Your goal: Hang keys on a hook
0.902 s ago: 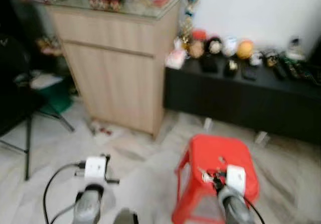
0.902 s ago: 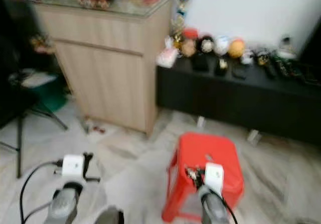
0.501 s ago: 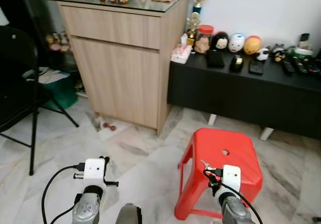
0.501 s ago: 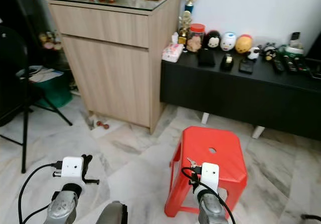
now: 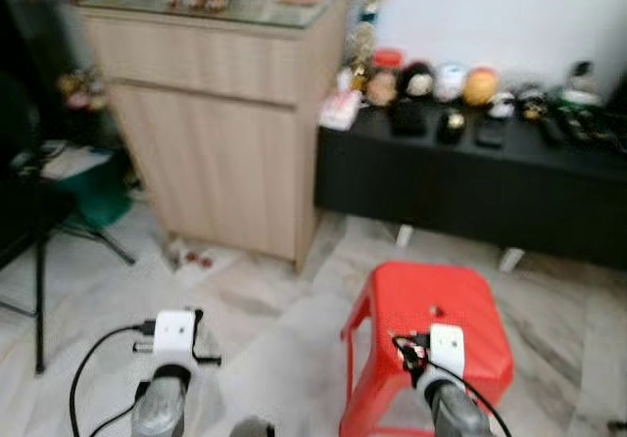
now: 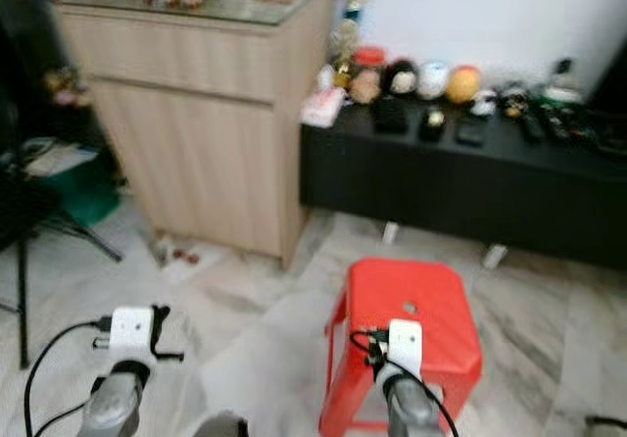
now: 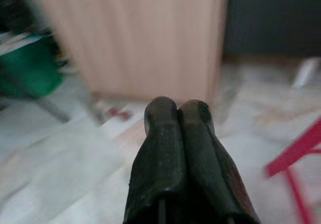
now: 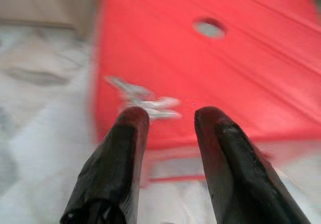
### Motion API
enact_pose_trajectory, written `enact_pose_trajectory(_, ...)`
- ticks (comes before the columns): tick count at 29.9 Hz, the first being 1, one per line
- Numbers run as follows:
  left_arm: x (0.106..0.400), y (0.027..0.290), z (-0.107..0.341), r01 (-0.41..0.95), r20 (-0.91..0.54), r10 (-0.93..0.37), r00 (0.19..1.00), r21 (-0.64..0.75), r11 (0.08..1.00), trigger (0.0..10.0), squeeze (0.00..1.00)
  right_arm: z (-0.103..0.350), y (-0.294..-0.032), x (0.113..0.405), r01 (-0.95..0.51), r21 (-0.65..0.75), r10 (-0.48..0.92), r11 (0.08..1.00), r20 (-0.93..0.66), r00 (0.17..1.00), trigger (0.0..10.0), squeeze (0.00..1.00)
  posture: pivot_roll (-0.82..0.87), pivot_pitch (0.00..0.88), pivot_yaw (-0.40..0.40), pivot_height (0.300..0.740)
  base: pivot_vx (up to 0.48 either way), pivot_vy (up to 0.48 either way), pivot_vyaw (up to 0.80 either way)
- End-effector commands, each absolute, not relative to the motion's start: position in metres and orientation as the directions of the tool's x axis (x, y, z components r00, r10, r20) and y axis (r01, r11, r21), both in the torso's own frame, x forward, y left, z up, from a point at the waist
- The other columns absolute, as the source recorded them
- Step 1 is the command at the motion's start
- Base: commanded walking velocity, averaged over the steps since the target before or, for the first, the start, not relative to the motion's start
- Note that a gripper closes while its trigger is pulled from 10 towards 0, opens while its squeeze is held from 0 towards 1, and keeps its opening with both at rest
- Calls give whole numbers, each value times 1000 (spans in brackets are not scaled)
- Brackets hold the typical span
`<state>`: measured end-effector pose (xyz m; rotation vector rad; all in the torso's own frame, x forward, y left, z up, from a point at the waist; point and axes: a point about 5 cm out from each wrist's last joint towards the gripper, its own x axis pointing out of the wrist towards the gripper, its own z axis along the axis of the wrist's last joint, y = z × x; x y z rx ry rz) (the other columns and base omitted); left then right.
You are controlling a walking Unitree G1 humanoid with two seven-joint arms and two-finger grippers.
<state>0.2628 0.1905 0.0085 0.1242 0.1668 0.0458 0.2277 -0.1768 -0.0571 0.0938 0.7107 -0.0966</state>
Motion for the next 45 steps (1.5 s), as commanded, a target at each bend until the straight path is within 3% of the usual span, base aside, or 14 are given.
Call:
enact_pose_trajectory(1,258,201,4,-55,-186,80,979,139,989,10000,0,-53,-167,235,96,72,-27,993,-643,766,10000,0,167,11,-57,647,360,0,0)
enact_pose_trajectory(17,259,199,2,-38,-197,65,978,137,990,10000,0,-62,-166,225,50,103,40,993,-719,694,10000,0,167,23,-58,647,44,0,0)
enact_pose_trajectory(27,262,198,5,-33,-186,59,981,139,990,10000,0,-53,-163,238,-110,58,120,992,-695,709,10000,0,173,38,-60,647,0,0,0)
enact_pose_trajectory(45,259,199,5,-26,-178,51,983,141,990,10000,0,-45,-153,249,-116,102,154,988,-633,759,10000,0,173,62,-55,647,0,0,259)
